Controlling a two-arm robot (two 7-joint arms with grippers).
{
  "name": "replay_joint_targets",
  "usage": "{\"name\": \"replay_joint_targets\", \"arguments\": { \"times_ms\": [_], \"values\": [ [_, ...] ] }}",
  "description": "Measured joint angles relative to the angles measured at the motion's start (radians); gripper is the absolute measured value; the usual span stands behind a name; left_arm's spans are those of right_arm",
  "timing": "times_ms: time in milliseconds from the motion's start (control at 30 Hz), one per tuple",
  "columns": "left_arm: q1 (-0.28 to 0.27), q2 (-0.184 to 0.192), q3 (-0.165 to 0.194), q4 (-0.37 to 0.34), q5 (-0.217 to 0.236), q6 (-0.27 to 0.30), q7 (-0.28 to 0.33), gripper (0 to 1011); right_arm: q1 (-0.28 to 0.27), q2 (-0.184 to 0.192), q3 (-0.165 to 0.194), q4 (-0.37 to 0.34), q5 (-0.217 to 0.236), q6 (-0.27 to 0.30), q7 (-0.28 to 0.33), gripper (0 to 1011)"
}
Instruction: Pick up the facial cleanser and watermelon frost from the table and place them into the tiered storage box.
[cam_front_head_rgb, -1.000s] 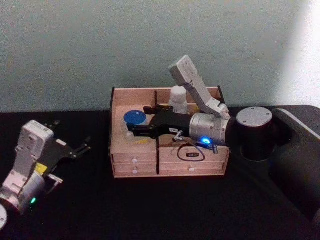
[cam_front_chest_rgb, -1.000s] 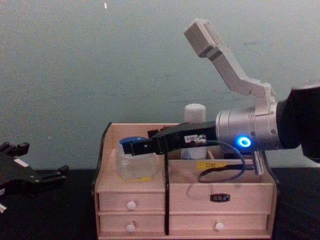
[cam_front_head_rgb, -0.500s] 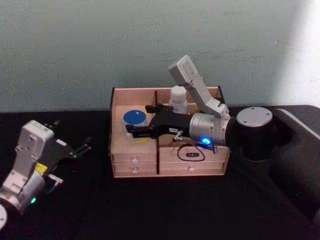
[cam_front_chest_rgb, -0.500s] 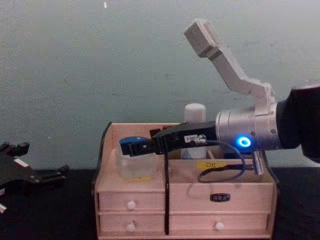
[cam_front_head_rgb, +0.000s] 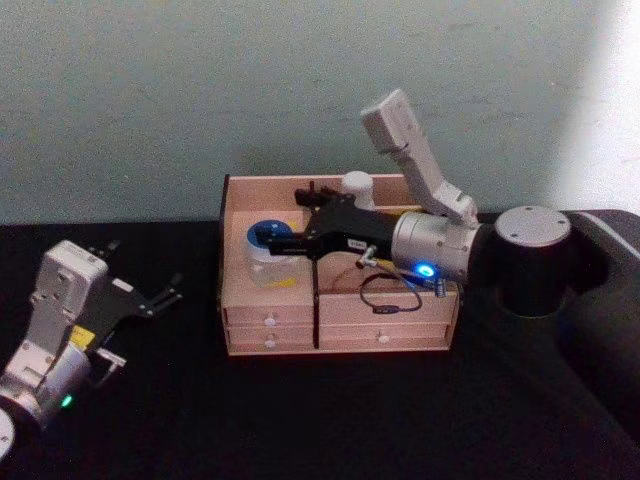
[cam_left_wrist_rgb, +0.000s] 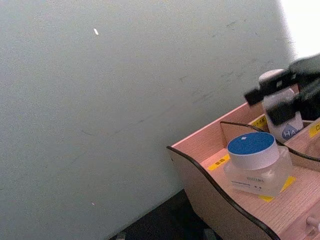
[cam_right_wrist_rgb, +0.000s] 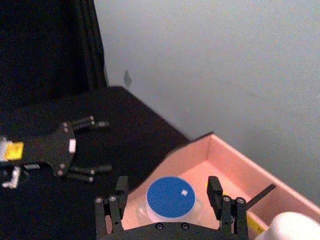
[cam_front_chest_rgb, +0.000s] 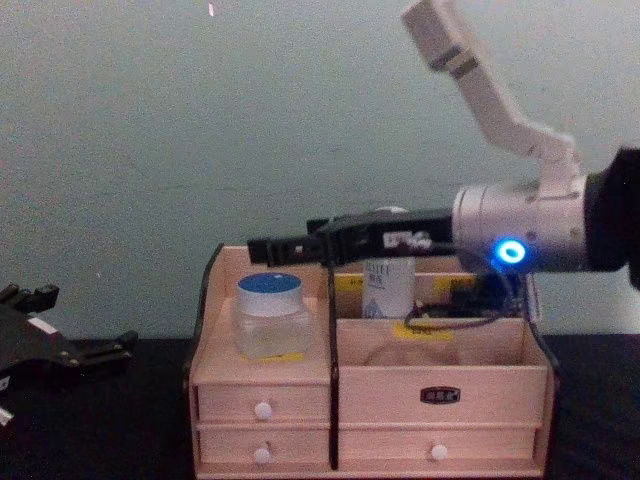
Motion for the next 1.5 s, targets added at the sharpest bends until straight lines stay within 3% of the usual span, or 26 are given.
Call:
{"name": "replay_joint_targets", "arguments": {
  "times_ms": [300, 600, 800, 1000, 1267, 1500],
  "values": [
    [0.0, 0.0, 0.0, 0.0, 0.0, 0.0, 0.0, 1001, -0.063, 0.057, 0.054, -0.137, 0.044, -0.004, -0.055, 1002],
    [0.0, 0.0, 0.0, 0.0, 0.0, 0.0, 0.0, 1001, -0.151, 0.114, 0.143, -0.251, 0.067, -0.026, -0.181, 1003],
    [0.0, 0.0, 0.0, 0.0, 0.0, 0.0, 0.0, 1001, -0.222, 0.139, 0.211, -0.3, 0.042, -0.053, -0.295, 1003],
    [0.0, 0.0, 0.0, 0.0, 0.0, 0.0, 0.0, 1001, -0.278, 0.138, 0.247, -0.316, -0.01, -0.105, -0.387, 1003],
    [0.0, 0.0, 0.0, 0.0, 0.0, 0.0, 0.0, 1001, -0.339, 0.11, 0.298, -0.321, -0.07, -0.186, -0.496, 1002],
    [0.0, 0.0, 0.0, 0.0, 0.0, 0.0, 0.0, 1001, -0.369, 0.084, 0.334, -0.307, -0.1, -0.208, -0.56, 1003]
  ]
}}
